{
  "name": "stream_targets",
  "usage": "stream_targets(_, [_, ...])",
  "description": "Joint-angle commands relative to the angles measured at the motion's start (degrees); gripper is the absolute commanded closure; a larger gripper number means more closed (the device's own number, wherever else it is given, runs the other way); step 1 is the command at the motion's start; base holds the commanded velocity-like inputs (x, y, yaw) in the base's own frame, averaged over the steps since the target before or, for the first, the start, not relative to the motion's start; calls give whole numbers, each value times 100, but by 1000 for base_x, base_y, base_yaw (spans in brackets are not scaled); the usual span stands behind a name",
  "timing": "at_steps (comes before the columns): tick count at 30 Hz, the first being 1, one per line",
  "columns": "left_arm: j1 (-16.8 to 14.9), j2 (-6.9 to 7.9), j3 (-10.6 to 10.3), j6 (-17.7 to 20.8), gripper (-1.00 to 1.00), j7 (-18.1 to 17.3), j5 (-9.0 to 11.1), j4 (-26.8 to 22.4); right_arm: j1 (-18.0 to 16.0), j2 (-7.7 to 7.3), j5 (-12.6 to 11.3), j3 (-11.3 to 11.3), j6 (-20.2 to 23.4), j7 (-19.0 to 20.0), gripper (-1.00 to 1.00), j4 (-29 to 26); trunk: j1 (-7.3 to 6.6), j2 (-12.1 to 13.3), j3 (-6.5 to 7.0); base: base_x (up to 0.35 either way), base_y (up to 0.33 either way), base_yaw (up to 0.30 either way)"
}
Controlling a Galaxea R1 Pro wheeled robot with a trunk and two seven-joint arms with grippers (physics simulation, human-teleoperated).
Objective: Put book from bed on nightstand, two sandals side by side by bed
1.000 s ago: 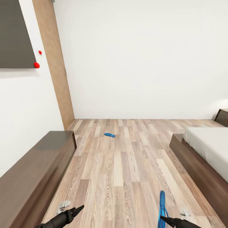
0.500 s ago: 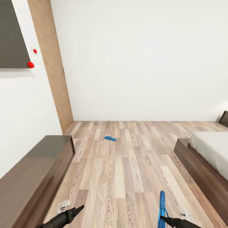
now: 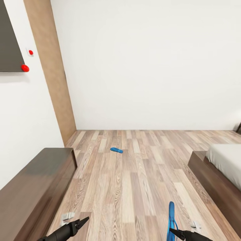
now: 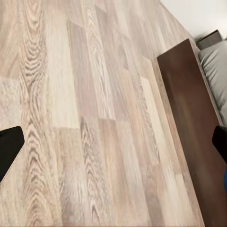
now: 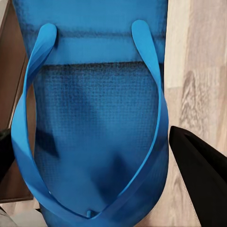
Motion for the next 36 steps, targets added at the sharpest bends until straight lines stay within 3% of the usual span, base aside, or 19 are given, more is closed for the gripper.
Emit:
stream_targets(1, [-3,0,9,60,-100,-25,37,1,-5,4,35,-52,61,26,100,-8,2,-2,-6,260,0,0])
stream_targets(36, [-3,0,9,60,-100,-34,37,1,-5,0,35,-58,61,10,100,-8,2,-2,-6,306,35,0])
